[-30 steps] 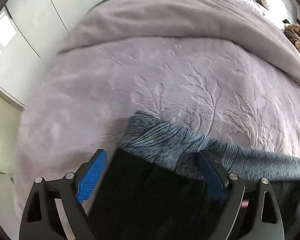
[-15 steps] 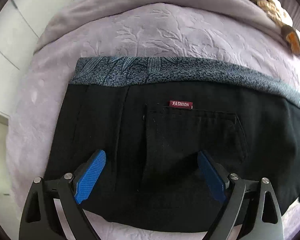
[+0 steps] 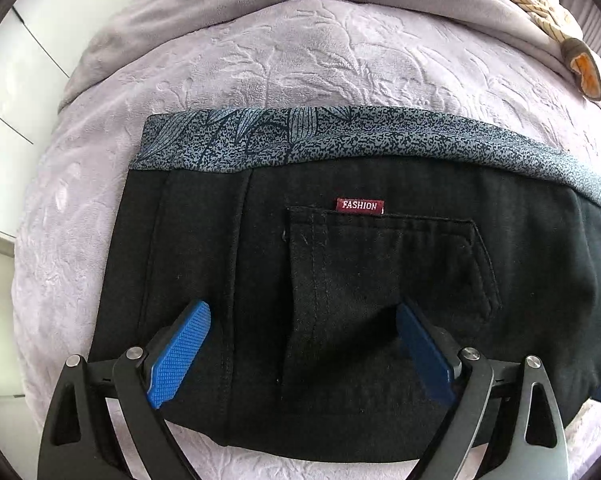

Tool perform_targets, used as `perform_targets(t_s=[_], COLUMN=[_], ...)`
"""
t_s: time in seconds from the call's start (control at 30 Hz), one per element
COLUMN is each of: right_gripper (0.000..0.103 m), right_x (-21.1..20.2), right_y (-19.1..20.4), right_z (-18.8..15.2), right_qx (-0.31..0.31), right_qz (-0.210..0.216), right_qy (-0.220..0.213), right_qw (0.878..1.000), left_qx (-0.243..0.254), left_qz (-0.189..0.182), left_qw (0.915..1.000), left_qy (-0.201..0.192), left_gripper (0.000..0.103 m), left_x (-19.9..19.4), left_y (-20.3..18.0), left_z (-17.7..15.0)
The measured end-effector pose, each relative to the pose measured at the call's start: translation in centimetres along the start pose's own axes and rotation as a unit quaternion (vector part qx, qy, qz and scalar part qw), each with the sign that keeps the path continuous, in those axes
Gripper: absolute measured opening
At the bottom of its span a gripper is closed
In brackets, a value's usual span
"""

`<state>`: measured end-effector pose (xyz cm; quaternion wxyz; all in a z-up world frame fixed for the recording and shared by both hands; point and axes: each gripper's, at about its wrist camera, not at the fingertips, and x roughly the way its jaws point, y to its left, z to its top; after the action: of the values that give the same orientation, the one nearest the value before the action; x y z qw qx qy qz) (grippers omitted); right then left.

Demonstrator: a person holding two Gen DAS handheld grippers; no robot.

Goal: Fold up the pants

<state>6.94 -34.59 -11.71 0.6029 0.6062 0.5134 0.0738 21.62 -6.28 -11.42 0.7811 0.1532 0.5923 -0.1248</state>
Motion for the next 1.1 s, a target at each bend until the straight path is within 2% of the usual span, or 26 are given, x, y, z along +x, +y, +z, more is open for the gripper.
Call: perform_targets(t_s=[0.13,0.2,0.27,0.37,0.43,0.5,0.53,0.6,0.67,0.73,0.83,0.9,0.97,1.03,1.1], right_gripper=[0.035,0.009,0.007,0.006,0.006,0.007,0.011,0.013,0.013,0.022,0.024,0.024,0.021,0.021,0.020], right_x=[2.0,1.7,0.5,0.1,1.2,1.4,0.9,-0.6,-3.0,-4.9,-5.7,-4.6,-3.8,-3.4,-3.4], right_y=[-0.6,0.2,2.2,3.3,1.3,-0.3,-0.5,0.5,2.2,4.0,5.5,5.4,3.6,2.2,1.5], right_z=[0.5,0.7,0.8,0.2,0.2,0.3,0.1,-0.2,-0.6,-0.3,1.6,2.9,3.5,2.8,2.0], right_qx=[0.018,0.001,-0.037,-0.094,-0.085,-0.050,-0.037,-0.055,-0.116,-0.171,-0.204,-0.212,-0.233,-0.249,-0.255], right_qz=[0.012,0.007,0.017,-0.035,-0.093,-0.076,-0.069,-0.082,-0.117,-0.159,-0.202,-0.227,-0.263,-0.274,-0.275], right_qy=[0.004,-0.016,-0.035,-0.033,-0.018,-0.003,0.001,0.005,-0.010,-0.039,-0.072,-0.070,-0.053,-0.048,-0.049], right_qw=[1.000,1.000,0.999,0.994,0.992,0.996,0.997,0.995,0.986,0.972,0.955,0.948,0.935,0.928,0.926], left_qx=[0.000,-0.001,-0.001,0.004,0.005,0.009,0.016,0.032,0.040,0.058,0.088,0.106,0.126,0.119,0.109], left_qz=[-0.001,-0.003,-0.004,0.000,0.005,0.019,0.023,0.017,-0.004,-0.032,-0.060,-0.061,-0.040,-0.041,-0.051], left_qw=[1.0000,1.0000,1.0000,1.0000,1.0000,0.9998,0.9996,0.9993,0.9990,0.9972,0.9937,0.9923,0.9913,0.9920,0.9928], left_qy=[0.001,0.002,0.001,-0.004,-0.003,0.001,0.000,-0.013,-0.021,-0.034,-0.036,-0.018,0.001,0.004,0.005], left_gripper=[0.095,0.095,0.095,0.096,0.096,0.096,0.096,0.096,0.096,0.096,0.096,0.096,0.096,0.097,0.098], left_x=[0.1,-0.2,-0.2,-0.2,-0.3,-1.1,-1.7,-3.5,-4.9,-6.3,-6.6,-5.2,-3.5,-2.4,-2.4], left_y=[-0.2,-0.3,-0.2,-0.3,-0.4,-0.6,-0.8,-1.7,-3.0,-5.8,-10.6,-13.6,-15.1,-15.0,-14.2], left_z=[-0.1,-0.5,-0.6,-0.8,-0.9,-1.0,-1.1,-1.7,-2.2,-2.6,-3.1,-3.8,-4.9,-6.1,-6.2])
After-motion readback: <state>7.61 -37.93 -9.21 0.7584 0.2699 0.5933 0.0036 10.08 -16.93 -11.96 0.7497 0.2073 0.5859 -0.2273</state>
